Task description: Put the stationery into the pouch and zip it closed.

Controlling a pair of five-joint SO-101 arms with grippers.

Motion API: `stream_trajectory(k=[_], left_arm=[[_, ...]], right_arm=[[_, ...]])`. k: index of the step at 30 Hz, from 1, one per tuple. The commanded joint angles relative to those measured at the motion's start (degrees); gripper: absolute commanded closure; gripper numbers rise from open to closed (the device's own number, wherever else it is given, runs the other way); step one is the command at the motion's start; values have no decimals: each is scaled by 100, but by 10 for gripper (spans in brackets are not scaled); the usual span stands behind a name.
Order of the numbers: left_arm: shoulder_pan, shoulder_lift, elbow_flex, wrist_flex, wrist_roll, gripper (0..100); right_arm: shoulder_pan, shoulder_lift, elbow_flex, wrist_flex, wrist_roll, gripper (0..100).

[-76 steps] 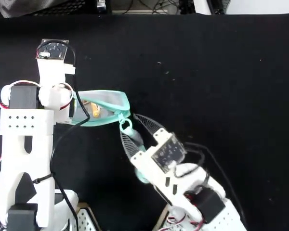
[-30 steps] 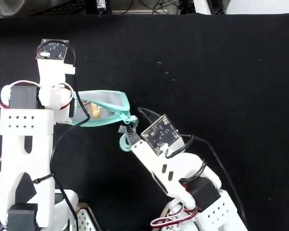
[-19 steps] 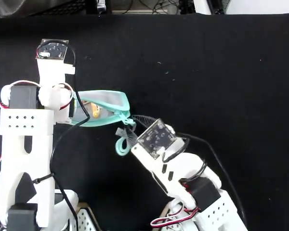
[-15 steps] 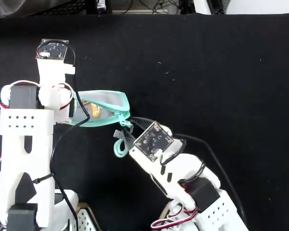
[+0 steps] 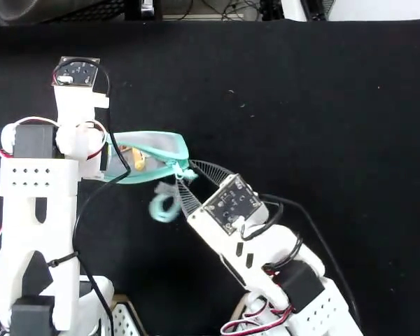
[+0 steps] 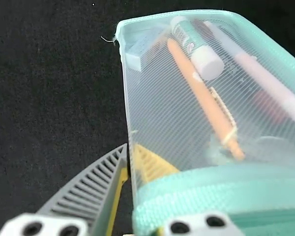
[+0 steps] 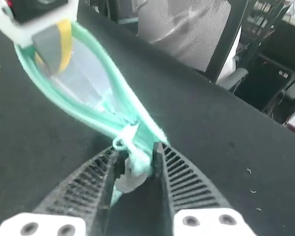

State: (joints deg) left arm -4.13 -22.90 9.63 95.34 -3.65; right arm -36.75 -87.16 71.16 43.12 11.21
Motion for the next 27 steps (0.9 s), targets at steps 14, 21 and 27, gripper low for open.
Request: stream_trajectory(k=[14,21,27], left_arm=[[-75,53,48,-35,-35,968],[-31,44,22,-132,-9,967],[-31,-18,-66,-826,9,965]], right_arm=[[-9,-22,-251,-88,396,986],[141,-57,-171,-369,378,986],[404,110,-787,-387,387,986]])
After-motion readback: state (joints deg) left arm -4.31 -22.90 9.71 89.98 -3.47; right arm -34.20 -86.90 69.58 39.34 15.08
